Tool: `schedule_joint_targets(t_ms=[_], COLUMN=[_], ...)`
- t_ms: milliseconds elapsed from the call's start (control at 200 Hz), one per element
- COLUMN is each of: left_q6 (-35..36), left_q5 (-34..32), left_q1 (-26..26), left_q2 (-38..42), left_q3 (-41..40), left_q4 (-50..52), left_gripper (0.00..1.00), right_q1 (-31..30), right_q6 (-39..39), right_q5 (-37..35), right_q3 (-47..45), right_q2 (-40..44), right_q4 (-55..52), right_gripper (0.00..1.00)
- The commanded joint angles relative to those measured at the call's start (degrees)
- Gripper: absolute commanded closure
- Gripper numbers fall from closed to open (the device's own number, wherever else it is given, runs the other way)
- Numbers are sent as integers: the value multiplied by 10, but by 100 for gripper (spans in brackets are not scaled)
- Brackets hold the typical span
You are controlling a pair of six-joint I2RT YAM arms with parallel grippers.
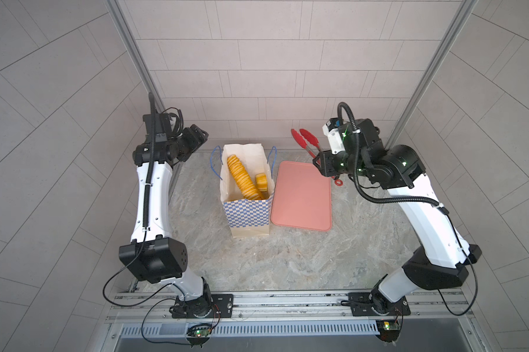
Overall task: Pack bread into a paper bag
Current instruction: Place the pair of food tongs at the middle-right of the table.
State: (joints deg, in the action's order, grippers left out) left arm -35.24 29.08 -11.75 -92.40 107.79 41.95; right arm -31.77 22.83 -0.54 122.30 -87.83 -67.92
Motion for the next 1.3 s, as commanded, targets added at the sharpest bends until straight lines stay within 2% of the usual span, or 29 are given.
schedule_joint_targets(t_ms=[0,65,180,280,385,470,675,971,1186,1296], left_q6=[-22,-28,-73,-84,-66,-23,17,42,25,13], left_q5=[3,-36,-91,-85,-67,-46,-20,-1,17,18], left_q1=[-2,-7,-34,-63,-74,-78,-78,-78,-76,-73], left_q2=[0,8,50,56,54,56,86,101,115,132], left_q3=[15,-15,-150,-229,-297,-333,-403,-421,-431,-445], left_q4=[-31,-21,-73,-62,-38,-10,-6,10,2,-11], left_gripper=[18,18,18,18,19,20,20,20,20,20], right_q1=[59,103,179,231,268,282,305,327,359,363], right_q6=[16,19,21,17,8,-6,-20,-6,2,0], right_q5=[2,2,8,19,23,10,-20,-18,4,12], right_q3=[-73,-143,-277,-381,-463,-506,-543,-593,-617,-620], right_q2=[58,90,136,151,144,122,39,-33,-58,-56], right_q4=[35,50,83,113,149,171,177,171,171,170], right_gripper=[55,55,55,55,55,55,55,54,45,36])
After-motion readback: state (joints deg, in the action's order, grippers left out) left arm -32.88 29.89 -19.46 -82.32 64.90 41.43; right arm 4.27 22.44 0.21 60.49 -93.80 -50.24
